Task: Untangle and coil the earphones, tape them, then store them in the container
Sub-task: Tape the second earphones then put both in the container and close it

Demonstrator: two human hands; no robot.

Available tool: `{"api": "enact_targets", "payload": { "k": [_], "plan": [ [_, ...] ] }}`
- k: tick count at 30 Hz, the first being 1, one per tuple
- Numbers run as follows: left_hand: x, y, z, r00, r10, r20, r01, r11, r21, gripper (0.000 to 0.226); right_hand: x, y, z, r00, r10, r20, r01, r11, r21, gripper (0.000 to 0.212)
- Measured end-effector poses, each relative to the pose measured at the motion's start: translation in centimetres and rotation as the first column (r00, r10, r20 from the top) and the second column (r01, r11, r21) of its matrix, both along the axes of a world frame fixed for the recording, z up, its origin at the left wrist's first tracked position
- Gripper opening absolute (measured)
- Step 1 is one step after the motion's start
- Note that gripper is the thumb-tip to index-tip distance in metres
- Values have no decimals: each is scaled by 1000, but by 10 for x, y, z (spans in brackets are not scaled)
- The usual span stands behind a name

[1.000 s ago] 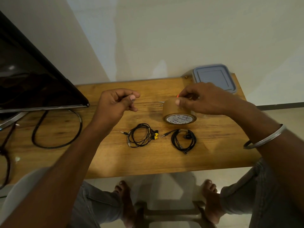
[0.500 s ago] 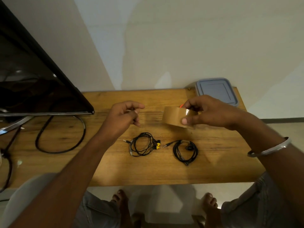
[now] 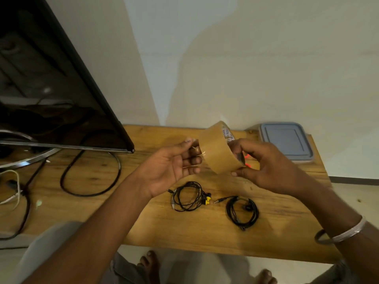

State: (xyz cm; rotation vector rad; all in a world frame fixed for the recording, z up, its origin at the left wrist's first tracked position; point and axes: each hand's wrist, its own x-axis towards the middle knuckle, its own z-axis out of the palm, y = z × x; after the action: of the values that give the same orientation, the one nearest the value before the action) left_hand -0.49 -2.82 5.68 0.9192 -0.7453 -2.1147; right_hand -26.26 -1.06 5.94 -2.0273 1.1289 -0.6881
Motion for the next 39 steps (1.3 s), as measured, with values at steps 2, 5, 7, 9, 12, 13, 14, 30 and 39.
{"api": "enact_targets", "payload": {
  "k": [2, 5, 7, 9, 12, 13, 14, 30, 39],
  "plan": [
    [1, 1, -1, 998, -62, -22, 61, 998, -34, 12, 5, -1, -5, 992, -8, -126, -7, 993, -118, 67],
    [-1, 4, -3, 992, -125, -5, 124, 987, -99, 29, 10, 0, -8, 983, 6, -183, -40, 982, -187, 67],
    [-4, 6, -2, 990, -135, 36, 139, 977, -162, 47, 12, 1, -10, 979, 25, -201, -78, 962, -262, 53],
    [-6, 8, -1, 987, -143, 79, 157, 961, -230, 57, 13, -1, -13, 968, 48, -246, -121, 949, -291, 43],
    [-9, 12, -2, 967, -127, 222, 203, 910, -361, 53, 16, 1, -8, 969, 98, -226, -156, 954, -256, 53],
    [-10, 12, -3, 949, -99, 300, 221, 885, -409, 49, 17, 3, -4, 978, 98, -183, -141, 961, -239, 51],
    [-10, 13, -5, 928, -65, 368, 240, 858, -454, 45, 18, 5, -1, 988, 87, -131, -114, 970, -215, 45],
    [-3, 11, -1, 802, 151, 578, 293, 743, -601, 55, 21, 10, 0, 959, -150, 240, 140, 989, 57, 13],
    [-9, 13, 4, 652, 579, 489, 262, 433, -862, 22, 33, 16, -7, 987, -93, 134, 93, 996, 2, 7]
  ]
}}
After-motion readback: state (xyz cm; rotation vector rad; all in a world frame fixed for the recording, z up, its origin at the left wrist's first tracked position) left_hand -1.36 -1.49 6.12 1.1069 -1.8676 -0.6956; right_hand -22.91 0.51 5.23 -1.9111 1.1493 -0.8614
